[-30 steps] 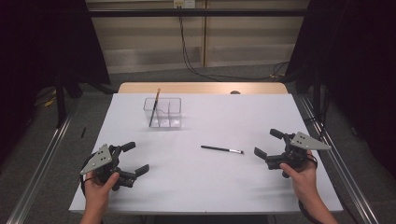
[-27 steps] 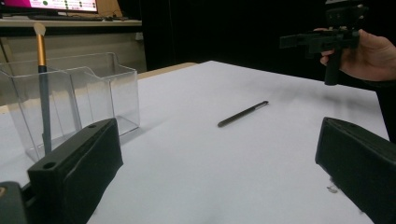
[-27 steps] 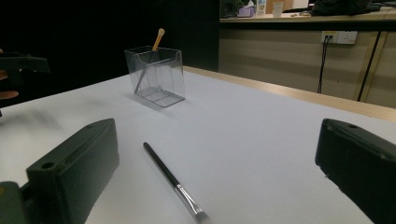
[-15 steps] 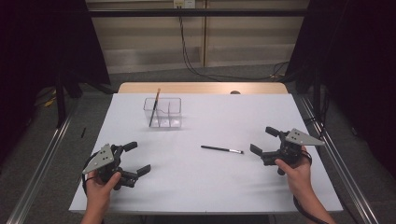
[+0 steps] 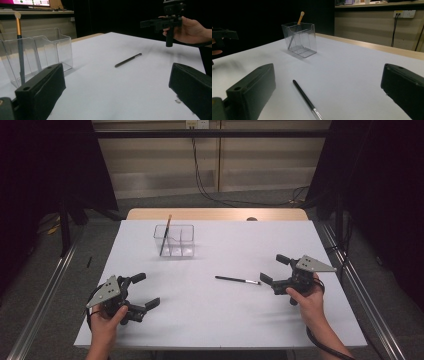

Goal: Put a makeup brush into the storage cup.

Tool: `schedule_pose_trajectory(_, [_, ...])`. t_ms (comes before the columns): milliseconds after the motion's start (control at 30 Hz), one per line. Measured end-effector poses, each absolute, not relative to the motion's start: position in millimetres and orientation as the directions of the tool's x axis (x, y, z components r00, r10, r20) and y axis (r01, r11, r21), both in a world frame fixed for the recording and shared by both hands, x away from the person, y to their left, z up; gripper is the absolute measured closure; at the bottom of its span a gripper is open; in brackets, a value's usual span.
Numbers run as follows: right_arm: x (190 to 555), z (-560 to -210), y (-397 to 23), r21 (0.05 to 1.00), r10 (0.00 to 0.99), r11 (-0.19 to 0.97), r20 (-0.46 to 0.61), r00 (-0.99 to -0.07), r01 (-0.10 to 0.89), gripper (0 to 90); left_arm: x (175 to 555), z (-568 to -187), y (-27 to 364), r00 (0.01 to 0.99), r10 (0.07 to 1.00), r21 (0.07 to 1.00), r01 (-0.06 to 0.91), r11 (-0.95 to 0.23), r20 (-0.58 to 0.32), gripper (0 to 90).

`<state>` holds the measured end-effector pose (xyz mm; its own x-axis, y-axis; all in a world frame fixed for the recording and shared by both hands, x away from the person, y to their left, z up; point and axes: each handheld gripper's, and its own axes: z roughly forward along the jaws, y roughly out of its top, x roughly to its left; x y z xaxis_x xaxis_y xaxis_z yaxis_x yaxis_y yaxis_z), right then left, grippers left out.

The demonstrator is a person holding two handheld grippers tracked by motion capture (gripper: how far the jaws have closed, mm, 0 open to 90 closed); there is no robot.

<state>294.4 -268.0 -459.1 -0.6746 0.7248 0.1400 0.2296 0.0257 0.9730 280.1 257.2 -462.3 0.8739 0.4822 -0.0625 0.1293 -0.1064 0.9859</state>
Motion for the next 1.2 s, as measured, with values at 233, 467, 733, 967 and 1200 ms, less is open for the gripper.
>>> schedule_pose_trajectory(233, [302,-458,-258,0.972,0.707,0.031,0.142,-0.693,0.231,0.0,277,-462,260,0.868,0.493,0.986,0.132,-0.104,-0.064,0.4])
schedule_pose_trajectory(467, [310,-458,-249,0.972,0.697,0.027,0.150,-0.701,0.235,0.0,275,-462,262,0.867,0.495,0.986,0.129,-0.106,-0.060,0.4])
schedule_pose_trajectory(733, [317,-457,-236,0.969,0.673,0.020,0.169,-0.720,0.246,0.0,275,-463,263,0.867,0.494,0.985,0.133,-0.106,-0.064,0.4])
schedule_pose_trajectory(967, [325,-455,-227,0.966,0.661,0.040,0.166,-0.732,0.255,0.0,275,-463,264,0.868,0.492,0.986,0.133,-0.103,-0.066,0.4])
schedule_pose_trajectory(1200, [334,-453,-221,0.961,0.651,0.056,0.172,-0.740,0.273,0.0,275,-463,264,0.870,0.489,0.986,0.131,-0.103,-0.064,0.8])
